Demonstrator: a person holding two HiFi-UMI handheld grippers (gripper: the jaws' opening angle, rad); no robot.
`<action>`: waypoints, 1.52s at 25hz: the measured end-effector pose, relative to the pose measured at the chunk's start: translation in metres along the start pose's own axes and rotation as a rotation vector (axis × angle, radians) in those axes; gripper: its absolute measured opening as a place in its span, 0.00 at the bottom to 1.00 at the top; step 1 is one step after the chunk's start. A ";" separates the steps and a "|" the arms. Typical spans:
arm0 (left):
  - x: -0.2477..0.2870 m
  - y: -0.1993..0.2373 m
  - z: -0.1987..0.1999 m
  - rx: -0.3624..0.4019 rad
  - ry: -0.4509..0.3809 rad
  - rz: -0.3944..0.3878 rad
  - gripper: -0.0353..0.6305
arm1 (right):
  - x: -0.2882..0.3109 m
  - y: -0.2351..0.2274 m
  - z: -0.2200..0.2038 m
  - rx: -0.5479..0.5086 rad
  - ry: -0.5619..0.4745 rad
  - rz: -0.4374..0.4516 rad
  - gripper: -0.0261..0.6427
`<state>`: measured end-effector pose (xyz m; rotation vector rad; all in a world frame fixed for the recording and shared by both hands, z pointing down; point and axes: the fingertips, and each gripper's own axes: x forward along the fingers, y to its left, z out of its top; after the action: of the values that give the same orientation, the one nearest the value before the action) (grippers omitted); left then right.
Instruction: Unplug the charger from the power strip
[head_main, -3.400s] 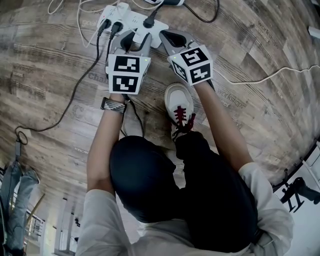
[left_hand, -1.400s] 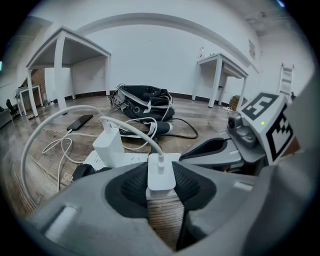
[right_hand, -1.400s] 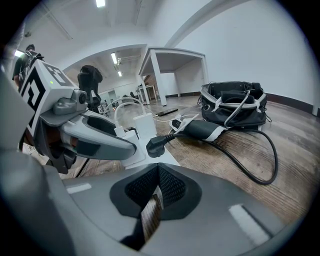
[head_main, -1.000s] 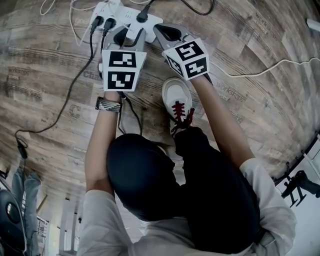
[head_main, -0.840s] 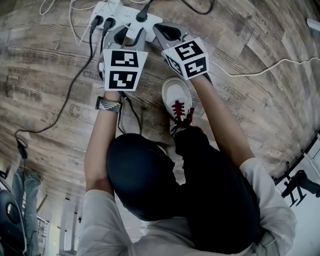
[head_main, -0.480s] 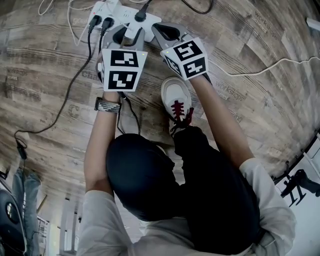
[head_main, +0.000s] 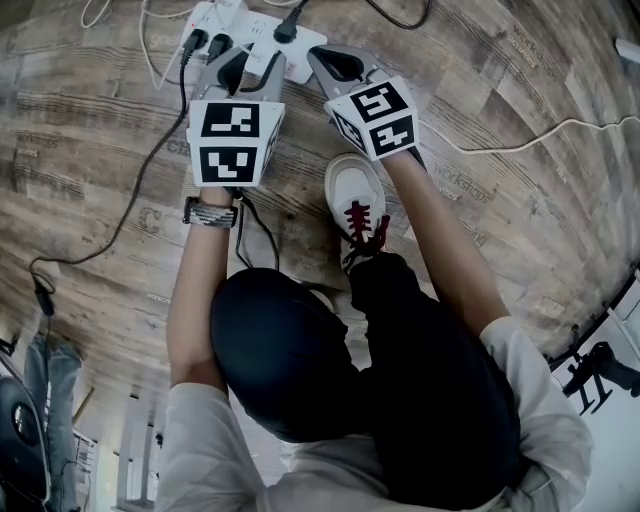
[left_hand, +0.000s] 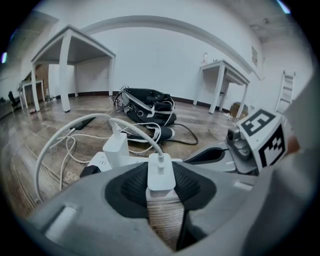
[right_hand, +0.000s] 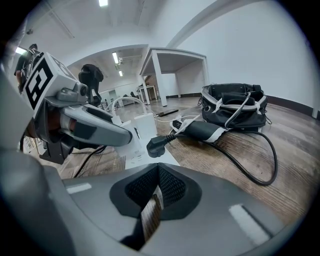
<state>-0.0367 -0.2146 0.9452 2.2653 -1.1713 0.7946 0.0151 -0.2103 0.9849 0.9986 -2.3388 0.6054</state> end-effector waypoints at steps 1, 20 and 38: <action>-0.001 -0.001 0.002 -0.041 -0.022 -0.024 0.26 | 0.000 0.000 0.000 0.001 -0.001 0.001 0.04; 0.008 -0.006 -0.004 -0.231 -0.122 -0.186 0.26 | 0.000 0.000 0.001 0.007 -0.002 0.009 0.04; 0.007 0.024 -0.017 -0.227 -0.106 -0.012 0.48 | 0.000 0.001 0.001 0.015 -0.006 0.017 0.04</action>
<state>-0.0579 -0.2202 0.9651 2.1454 -1.2269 0.5128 0.0146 -0.2104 0.9837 0.9894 -2.3532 0.6287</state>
